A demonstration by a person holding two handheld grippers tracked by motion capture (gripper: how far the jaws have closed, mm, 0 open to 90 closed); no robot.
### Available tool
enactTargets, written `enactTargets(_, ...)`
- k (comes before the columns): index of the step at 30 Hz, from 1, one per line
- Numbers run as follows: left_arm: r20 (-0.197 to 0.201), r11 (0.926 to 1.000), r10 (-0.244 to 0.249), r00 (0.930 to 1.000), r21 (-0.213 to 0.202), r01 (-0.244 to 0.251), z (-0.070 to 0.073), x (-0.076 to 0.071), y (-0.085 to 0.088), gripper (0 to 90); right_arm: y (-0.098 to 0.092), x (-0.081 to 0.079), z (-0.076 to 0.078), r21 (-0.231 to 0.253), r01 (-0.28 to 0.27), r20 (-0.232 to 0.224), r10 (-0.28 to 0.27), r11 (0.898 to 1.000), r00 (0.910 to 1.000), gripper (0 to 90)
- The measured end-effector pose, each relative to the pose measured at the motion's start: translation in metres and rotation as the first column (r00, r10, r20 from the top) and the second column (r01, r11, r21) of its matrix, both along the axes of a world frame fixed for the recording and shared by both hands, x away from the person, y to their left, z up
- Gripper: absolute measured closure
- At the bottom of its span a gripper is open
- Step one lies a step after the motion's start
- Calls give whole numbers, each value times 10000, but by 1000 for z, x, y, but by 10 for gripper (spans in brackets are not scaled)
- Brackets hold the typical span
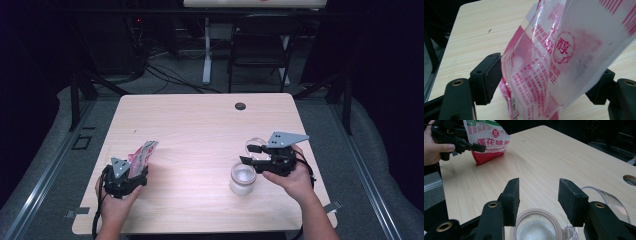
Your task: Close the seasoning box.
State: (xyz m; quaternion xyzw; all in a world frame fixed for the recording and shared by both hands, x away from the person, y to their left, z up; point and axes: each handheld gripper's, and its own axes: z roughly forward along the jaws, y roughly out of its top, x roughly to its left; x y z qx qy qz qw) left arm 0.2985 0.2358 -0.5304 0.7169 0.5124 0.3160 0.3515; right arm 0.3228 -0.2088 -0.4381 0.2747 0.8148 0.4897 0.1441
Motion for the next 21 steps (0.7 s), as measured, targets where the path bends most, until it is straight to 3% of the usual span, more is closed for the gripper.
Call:
enactTargets(10, 45, 9975, -589, 9983, -388, 591, 4, -6, -13, 251, -2, -2, 5, -112, 209, 118, -208, 9997, 9997, 515)
enactTargets(21, -144, 9898, -1427, 9897, -3, 1427, 2, -12, -38, 250, -5, -4, 9, -284, 512, 186, -507, 9983, 9985, 523)
